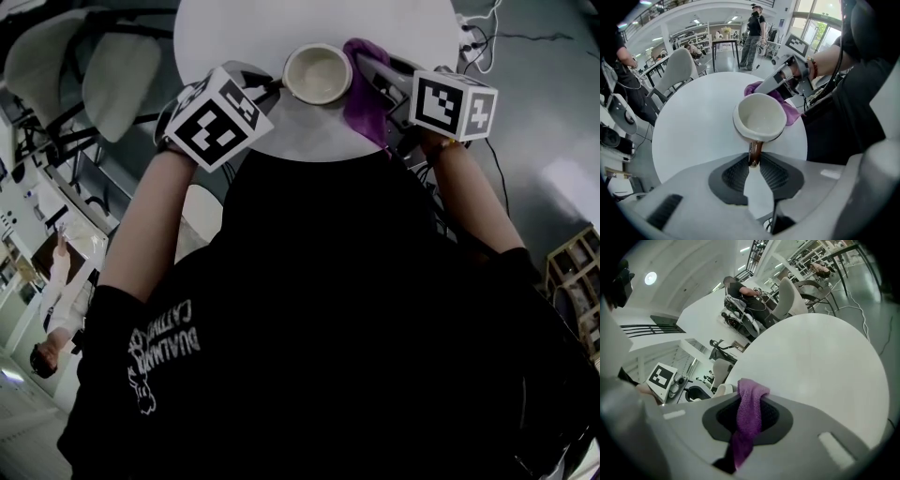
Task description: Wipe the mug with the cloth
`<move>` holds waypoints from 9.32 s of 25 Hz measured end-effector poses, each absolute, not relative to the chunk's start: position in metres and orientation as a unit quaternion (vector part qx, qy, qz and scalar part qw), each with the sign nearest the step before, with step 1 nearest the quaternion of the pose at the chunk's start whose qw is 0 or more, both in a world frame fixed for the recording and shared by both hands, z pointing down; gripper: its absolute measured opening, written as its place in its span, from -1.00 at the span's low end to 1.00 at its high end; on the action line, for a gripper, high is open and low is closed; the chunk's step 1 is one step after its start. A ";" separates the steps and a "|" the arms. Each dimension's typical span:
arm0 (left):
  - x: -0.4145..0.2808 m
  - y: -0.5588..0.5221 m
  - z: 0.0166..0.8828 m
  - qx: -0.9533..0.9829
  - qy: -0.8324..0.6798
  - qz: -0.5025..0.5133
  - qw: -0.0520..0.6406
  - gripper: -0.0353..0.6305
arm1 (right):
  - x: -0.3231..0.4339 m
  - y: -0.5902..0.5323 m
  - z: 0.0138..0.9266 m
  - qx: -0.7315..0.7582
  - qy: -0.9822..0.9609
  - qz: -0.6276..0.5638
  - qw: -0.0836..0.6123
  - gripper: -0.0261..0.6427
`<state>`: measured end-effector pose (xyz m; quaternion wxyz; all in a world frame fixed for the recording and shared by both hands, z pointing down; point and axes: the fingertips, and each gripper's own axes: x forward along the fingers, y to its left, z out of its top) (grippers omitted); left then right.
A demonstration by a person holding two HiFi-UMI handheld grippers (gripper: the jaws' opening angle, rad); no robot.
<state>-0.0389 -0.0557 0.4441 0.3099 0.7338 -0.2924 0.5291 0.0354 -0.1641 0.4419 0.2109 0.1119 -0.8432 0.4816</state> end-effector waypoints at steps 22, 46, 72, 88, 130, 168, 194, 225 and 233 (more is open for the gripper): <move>-0.033 -0.051 0.450 0.756 -0.210 0.571 0.240 -0.69 | 0.069 -0.152 0.454 0.355 -0.741 0.569 0.038 -0.82; -0.025 -0.052 0.452 0.778 -0.163 0.564 0.223 -0.70 | 0.101 -0.126 0.458 0.518 -0.594 0.594 -0.165 -0.82; -0.023 -0.051 0.456 0.793 -0.118 0.568 0.184 -0.70 | 0.101 -0.073 0.466 0.547 -0.505 0.609 -0.275 -0.82; -0.015 -0.038 0.454 0.798 -0.134 0.550 0.205 -0.70 | 0.084 -0.041 0.466 0.521 -0.513 0.628 -0.266 -0.82; -0.020 0.004 0.453 0.820 -0.069 0.513 0.243 -0.66 | 0.004 -0.012 0.460 0.463 -0.606 0.646 -0.025 -0.85; -0.034 -0.003 0.448 0.798 -0.044 0.523 0.295 -0.68 | 0.042 -0.072 0.459 0.268 -0.682 0.643 0.225 -0.82; -0.020 -0.002 0.446 0.777 -0.043 0.568 0.268 -0.66 | 0.024 -0.136 0.440 0.143 -0.804 0.460 0.349 -0.81; -0.023 0.006 0.435 0.770 -0.021 0.552 0.320 -0.69 | -0.059 -0.142 0.420 -0.240 -0.813 0.086 0.523 -0.81; -0.022 -0.001 0.439 0.781 -0.051 0.529 0.328 -0.69 | -0.068 -0.138 0.419 -0.297 -0.780 0.028 0.550 -0.82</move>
